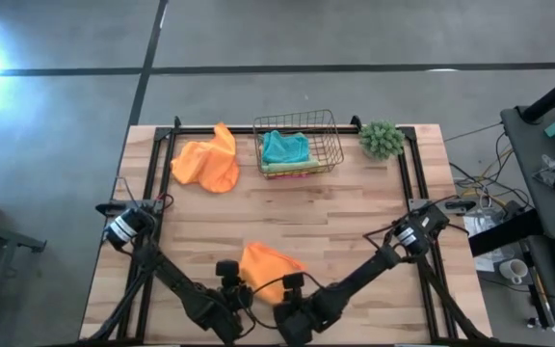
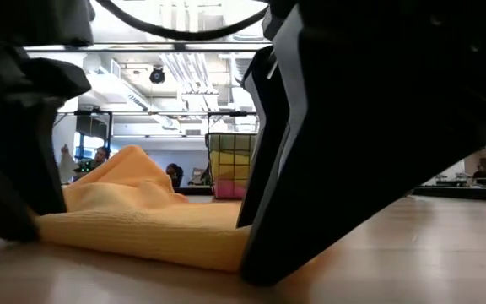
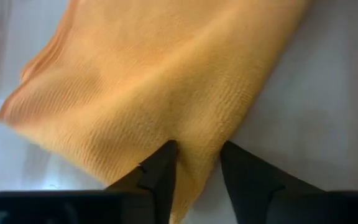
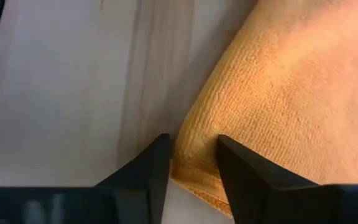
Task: Fold microfiber towels
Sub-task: Put the bottom folded orange microfiber cloth into the gold wire basket
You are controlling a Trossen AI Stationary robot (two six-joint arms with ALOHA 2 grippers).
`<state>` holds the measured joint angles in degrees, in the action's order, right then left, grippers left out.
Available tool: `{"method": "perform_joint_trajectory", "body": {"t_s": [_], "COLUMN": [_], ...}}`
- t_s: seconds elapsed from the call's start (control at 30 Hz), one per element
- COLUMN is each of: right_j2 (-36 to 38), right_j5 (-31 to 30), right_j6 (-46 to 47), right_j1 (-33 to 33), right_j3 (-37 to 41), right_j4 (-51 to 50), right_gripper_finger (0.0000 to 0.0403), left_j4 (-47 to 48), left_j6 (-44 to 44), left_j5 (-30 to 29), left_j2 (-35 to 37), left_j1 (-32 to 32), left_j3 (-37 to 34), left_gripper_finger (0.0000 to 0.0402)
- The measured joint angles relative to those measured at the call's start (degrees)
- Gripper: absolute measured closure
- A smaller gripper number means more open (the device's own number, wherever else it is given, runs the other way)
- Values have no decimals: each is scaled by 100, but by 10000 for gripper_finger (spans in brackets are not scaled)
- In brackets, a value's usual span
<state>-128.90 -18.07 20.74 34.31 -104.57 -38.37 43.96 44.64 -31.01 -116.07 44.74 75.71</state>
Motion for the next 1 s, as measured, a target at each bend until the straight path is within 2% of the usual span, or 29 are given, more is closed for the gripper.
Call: {"method": "perform_joint_trajectory", "body": {"t_s": [0.3, 0.47, 0.73, 1.0], "right_j2": [-9, -9, 275, 861], "right_j5": [201, 168, -60, -379], "right_j6": [235, 561, 974, 1438], "right_j1": [-68, -77, -84, -27], "right_j3": [0, 0, 37, 28], "right_j4": [-3, -30, -433, -728], "right_gripper_finger": [350, 389, 393, 394], "left_j4": [-268, -289, -66, 138], "left_j6": [-785, -807, -821, -949], "left_j5": [-310, -342, 70, 400], "left_j2": [-22, -19, 210, 915], "left_j1": [-176, -204, -204, -320], "left_j3": [-80, -82, 121, 156], "left_gripper_finger": [394, 399, 401, 401]}}
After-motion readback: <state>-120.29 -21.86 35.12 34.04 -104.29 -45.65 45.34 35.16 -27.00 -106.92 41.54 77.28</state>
